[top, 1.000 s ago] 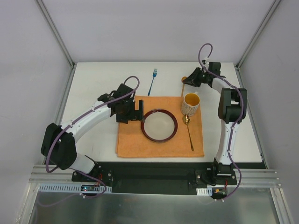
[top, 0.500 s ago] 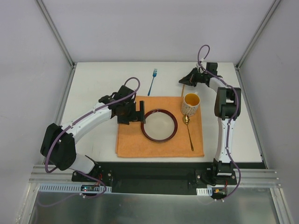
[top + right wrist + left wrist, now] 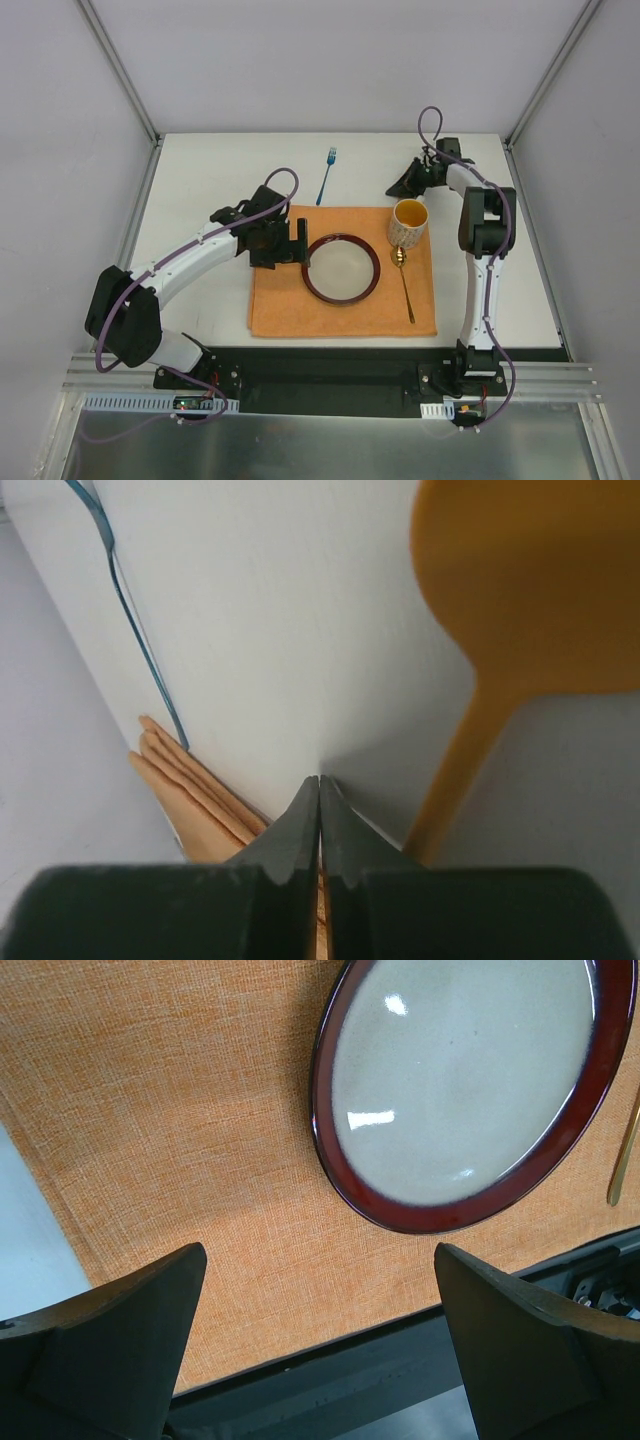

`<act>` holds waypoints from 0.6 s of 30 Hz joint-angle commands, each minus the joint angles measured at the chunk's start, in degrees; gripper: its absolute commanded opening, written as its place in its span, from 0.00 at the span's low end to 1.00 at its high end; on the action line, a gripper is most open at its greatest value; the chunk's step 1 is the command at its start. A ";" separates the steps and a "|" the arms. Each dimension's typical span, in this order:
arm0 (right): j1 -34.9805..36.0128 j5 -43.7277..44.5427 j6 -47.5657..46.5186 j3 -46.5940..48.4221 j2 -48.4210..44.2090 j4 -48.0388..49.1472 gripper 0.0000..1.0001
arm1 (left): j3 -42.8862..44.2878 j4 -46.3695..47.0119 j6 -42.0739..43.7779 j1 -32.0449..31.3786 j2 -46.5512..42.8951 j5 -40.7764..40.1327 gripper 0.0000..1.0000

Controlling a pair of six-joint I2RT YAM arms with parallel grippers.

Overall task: Set the dinner table for one person
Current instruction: Move the spoon at the center of the board.

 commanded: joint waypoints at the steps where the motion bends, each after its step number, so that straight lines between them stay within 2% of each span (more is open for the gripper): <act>1: 0.65 14.10 -4.39 -2.09 -3.98 -8.26 0.01 | -0.20 -0.14 1.09 -0.56 -1.71 0.10 0.99; 7: 0.39 27.47 -6.68 -7.53 -11.71 -8.45 0.01 | -0.55 -0.05 1.53 -0.56 -2.32 0.28 0.99; 18: -3.12 41.10 -9.58 -7.10 -15.32 -13.72 0.01 | 1.03 -0.05 3.29 -0.56 -1.18 0.54 0.99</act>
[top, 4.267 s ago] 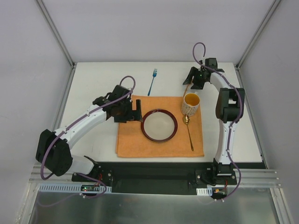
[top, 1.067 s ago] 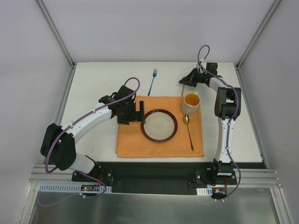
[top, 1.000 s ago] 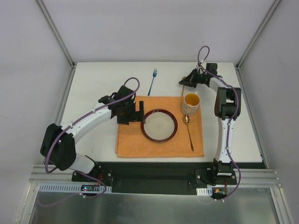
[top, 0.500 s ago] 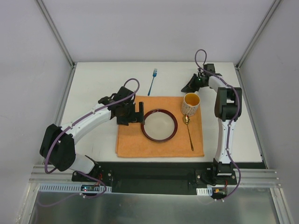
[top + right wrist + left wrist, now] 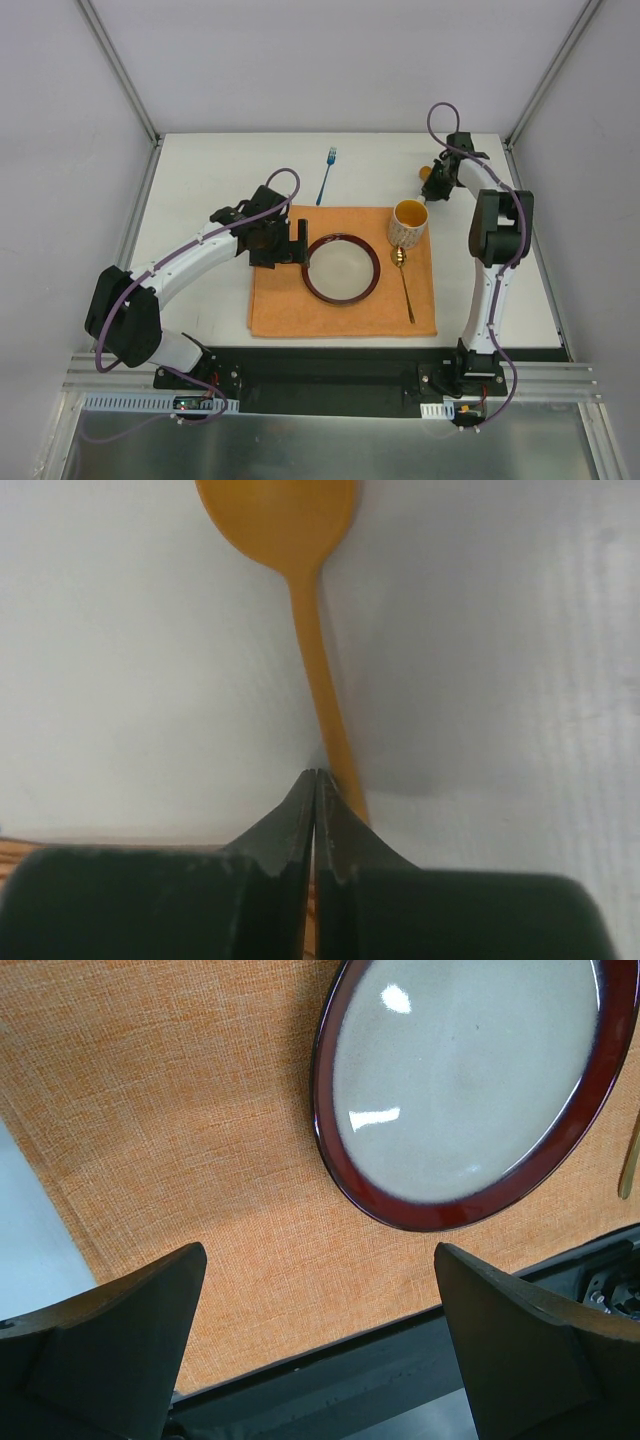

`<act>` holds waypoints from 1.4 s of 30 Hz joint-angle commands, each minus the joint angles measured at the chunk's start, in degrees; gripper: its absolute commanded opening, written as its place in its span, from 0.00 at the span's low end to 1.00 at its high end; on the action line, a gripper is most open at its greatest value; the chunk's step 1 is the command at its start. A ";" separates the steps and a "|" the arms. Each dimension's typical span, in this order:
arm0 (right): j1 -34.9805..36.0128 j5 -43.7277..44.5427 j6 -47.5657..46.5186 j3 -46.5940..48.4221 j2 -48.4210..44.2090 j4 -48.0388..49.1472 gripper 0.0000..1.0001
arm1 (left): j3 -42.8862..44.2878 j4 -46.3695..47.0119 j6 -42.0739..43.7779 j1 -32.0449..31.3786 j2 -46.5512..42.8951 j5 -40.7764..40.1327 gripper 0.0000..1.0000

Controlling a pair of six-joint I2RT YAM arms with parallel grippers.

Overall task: Set the dinner table for one person
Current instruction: Move the spoon at the center of the board, then pick up the spoon from the center of the board.

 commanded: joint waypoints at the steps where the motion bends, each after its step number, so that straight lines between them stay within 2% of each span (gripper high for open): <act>1: -2.77 10.57 -2.63 -0.93 -4.65 -4.91 0.01 | 1.12 -0.07 1.76 -0.56 -1.07 0.54 0.99; 4: -3.39 14.00 -2.81 -1.20 -5.45 -5.61 0.01 | 1.30 -0.07 2.20 -0.47 -0.81 0.63 0.99; 8: -3.83 13.84 -3.33 -0.68 -6.07 -6.32 0.01 | 2.00 -0.07 2.81 -0.56 -0.37 0.72 0.99; 9: -4.09 12.88 -3.25 -0.59 -6.24 -6.32 0.04 | 2.26 -0.07 3.08 -0.47 -0.28 0.80 0.99; 12: -4.62 3.75 -2.90 -2.68 -7.47 -2.29 0.11 | 3.05 -0.07 3.43 -0.47 -0.02 1.07 0.99; 16: -5.15 -8.79 -1.67 -4.98 -10.02 5.60 0.12 | 4.63 -0.07 3.69 -0.47 -0.02 0.89 0.99; 18: -5.85 -13.12 -0.44 -5.25 -10.64 9.57 0.17 | 5.34 -0.07 3.78 -0.47 0.16 0.80 0.99; 19: -6.11 -16.54 0.87 -4.46 -10.46 9.76 0.17 | 6.12 -0.07 3.87 -0.47 0.25 0.80 0.99; 21: -6.38 -17.97 1.23 -2.88 -10.37 8.89 0.17 | 6.83 -0.16 3.87 -0.47 0.51 0.63 0.99; 23: -6.47 -16.67 -0.60 -0.77 -11.16 7.57 0.17 | 7.80 -0.07 3.87 -0.47 0.77 0.37 0.99; 24: -6.38 -14.05 -1.39 0.11 -11.51 5.39 0.21 | 8.41 -0.07 3.96 -0.47 1.04 0.28 0.99; 25: -6.38 -12.11 -4.01 1.68 -11.78 4.15 0.28 | 8.68 -0.07 4.13 -0.47 1.30 0.19 0.99; 26: -6.03 -9.83 -5.87 2.83 -11.78 2.40 0.42 | 8.94 -0.07 4.22 -0.47 1.48 0.19 0.99; 29: -4.98 0.89 -13.67 5.13 -11.60 -3.41 0.53 | 9.56 -0.07 4.05 -0.47 2.62 1.06 0.99; 30: -4.89 5.36 -15.19 5.21 -11.43 -4.90 0.55 | 9.47 -0.07 3.96 -0.47 3.06 1.16 0.99; 32: -4.62 8.64 -17.82 5.91 -10.29 -6.49 0.60 | 9.30 0.02 3.96 -0.47 3.32 1.51 0.99; 36: -4.36 10.59 -21.52 9.08 -7.13 -13.06 0.70 | 9.03 0.02 4.13 -0.47 4.72 2.47 0.99; 39: -3.66 13.92 -24.24 12.06 -4.24 -18.69 0.74 | 9.47 0.02 4.13 -0.47 5.69 3.00 0.99; 42: -3.57 13.41 -24.69 14.34 -1.77 -22.92 0.76 | 9.74 0.19 4.22 -0.47 6.13 2.83 0.99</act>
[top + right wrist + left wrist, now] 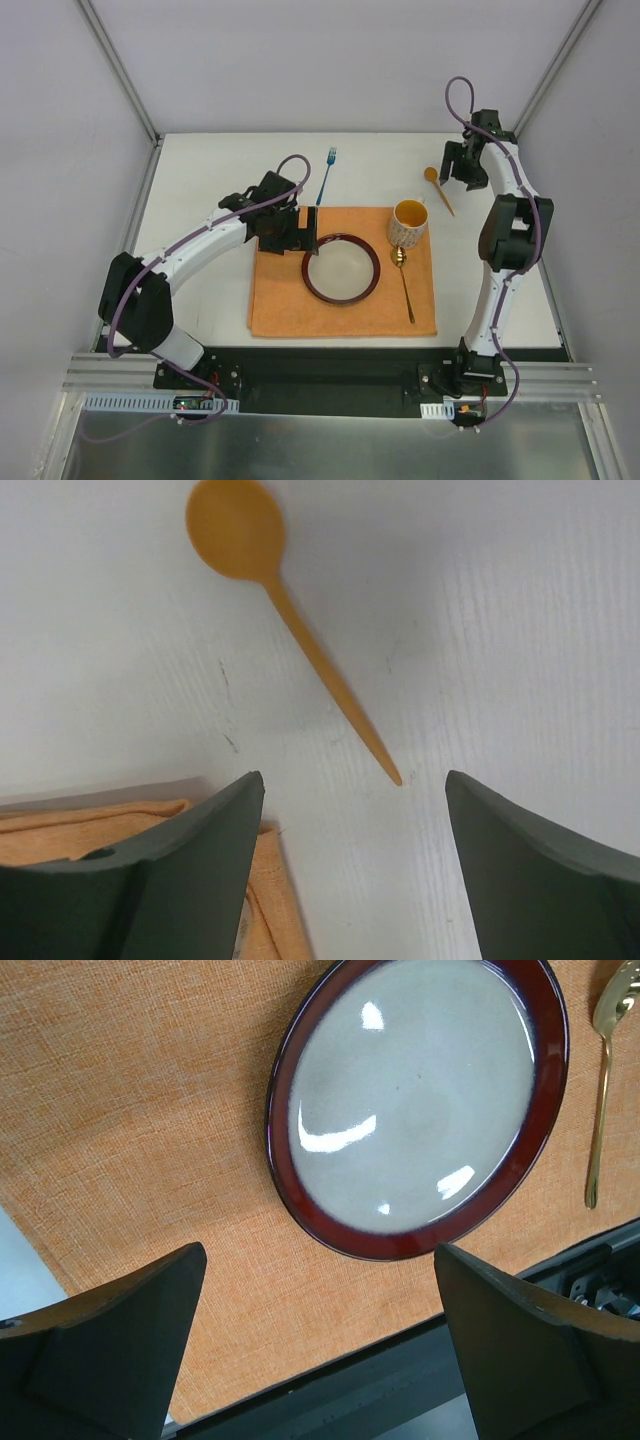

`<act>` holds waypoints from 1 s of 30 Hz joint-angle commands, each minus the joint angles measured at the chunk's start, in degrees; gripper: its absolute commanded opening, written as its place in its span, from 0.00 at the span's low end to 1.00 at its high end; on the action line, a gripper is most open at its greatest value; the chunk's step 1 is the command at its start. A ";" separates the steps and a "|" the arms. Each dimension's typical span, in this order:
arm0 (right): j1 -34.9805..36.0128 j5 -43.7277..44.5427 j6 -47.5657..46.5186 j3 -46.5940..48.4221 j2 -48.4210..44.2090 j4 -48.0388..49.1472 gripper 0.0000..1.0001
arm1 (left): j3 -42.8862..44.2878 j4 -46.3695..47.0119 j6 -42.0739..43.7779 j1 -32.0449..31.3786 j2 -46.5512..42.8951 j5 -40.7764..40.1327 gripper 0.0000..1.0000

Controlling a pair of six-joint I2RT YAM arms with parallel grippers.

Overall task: Set the dinner table for one person
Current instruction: Pick up the spoon from the center of the board.

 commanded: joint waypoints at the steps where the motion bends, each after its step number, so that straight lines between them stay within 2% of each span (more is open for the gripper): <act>1: 0.63 2.52 -4.10 5.17 4.03 -11.14 0.76 | 2.04 0.06 0.92 -0.47 0.80 1.14 0.99; 10: 1.16 2.16 -5.16 4.57 6.32 -12.13 0.74 | 0.20 0.85 -0.66 -0.47 0.02 0.88 0.99; 17: 1.16 2.51 -4.63 2.55 6.67 -8.88 0.73 | -4.36 1.20 -2.24 -0.47 -3.15 0.62 0.99; 30: 1.95 1.46 -1.73 4.91 9.75 -5.45 0.71 | -11.23 1.55 -4.70 -0.47 -9.39 -0.44 0.99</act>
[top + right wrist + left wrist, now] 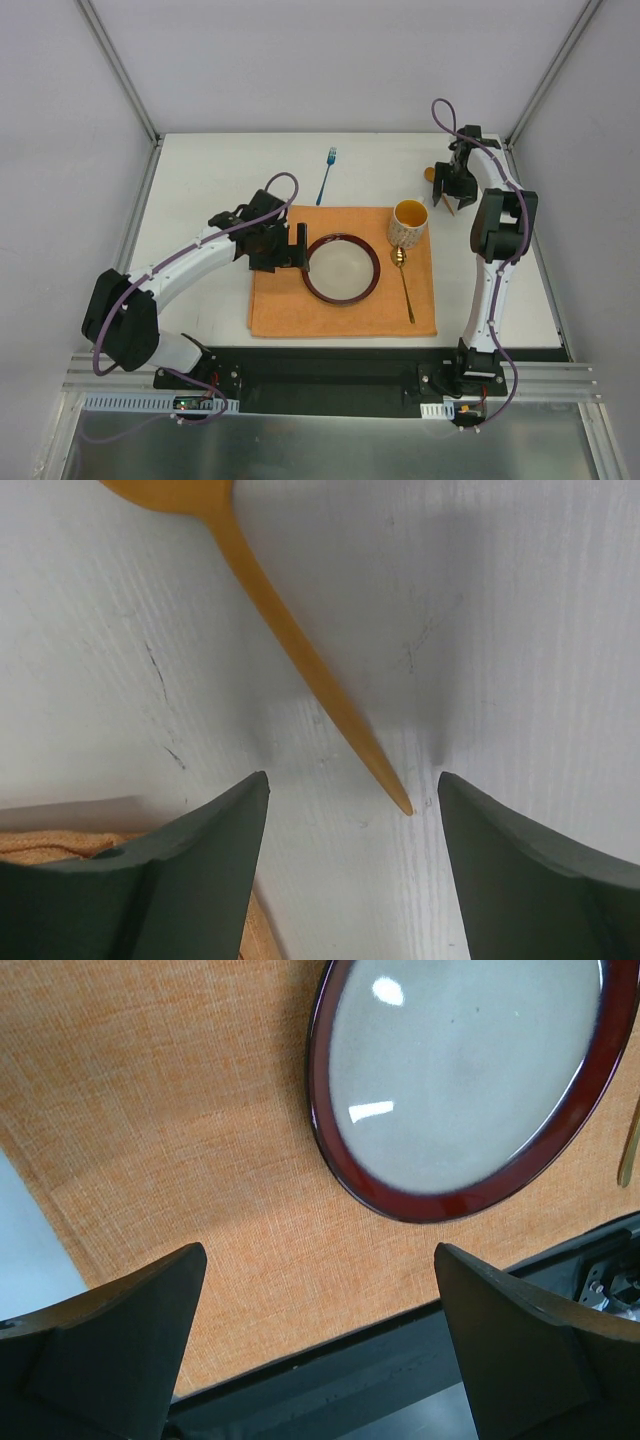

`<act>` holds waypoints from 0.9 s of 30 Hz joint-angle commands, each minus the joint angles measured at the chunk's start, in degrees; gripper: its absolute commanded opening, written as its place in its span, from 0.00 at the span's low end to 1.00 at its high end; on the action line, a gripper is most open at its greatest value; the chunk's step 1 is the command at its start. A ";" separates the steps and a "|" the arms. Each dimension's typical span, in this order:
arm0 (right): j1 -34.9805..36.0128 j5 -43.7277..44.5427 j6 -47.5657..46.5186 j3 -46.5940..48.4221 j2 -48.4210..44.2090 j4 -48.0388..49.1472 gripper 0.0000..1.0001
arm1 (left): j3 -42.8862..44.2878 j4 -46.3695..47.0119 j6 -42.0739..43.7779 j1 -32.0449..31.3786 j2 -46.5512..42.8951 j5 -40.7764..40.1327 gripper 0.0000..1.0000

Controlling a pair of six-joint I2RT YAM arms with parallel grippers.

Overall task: Set the dinner table for one person
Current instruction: Pick up the spoon from the center of the board.

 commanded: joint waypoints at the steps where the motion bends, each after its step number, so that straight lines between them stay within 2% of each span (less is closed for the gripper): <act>1: 0.85 -0.03 1.42 2.19 1.09 1.57 0.71 | -2.26 0.16 -1.67 -0.56 -3.97 -0.48 0.99; 9: 1.82 1.38 2.21 1.04 1.01 4.30 0.66 | -3.68 0.24 -1.93 -0.56 -5.73 -0.75 0.99; 11: 2.00 1.38 2.47 0.34 0.92 4.74 0.61 | -3.68 0.16 -2.02 -0.56 -5.91 -0.75 0.99; 14: 2.09 1.20 2.82 -1.67 -0.04 5.79 0.52 | -3.59 0.24 -1.76 -0.56 -6.17 -1.01 0.99; 17: 2.09 1.38 3.26 -2.56 -0.31 6.14 0.28 | -3.68 0.16 -1.58 -0.56 -6.26 -1.19 0.99; 18: 2.09 1.46 3.44 -2.65 -0.40 6.14 0.14 | -3.76 0.16 -1.58 -0.56 -6.35 -1.27 0.99; 20: 2.09 1.55 3.35 -3.17 -0.40 6.14 0.05 | -3.94 0.16 -1.58 -0.56 -6.43 -1.27 0.99; 22: 2.09 1.82 3.35 -3.70 -0.75 6.32 0.01 | -4.29 0.16 -1.49 -0.56 -6.70 -1.10 0.99; 27: 2.17 2.61 4.05 -8.00 -3.81 9.04 0.01 | -5.08 0.24 -1.75 -0.56 -7.40 -1.36 0.99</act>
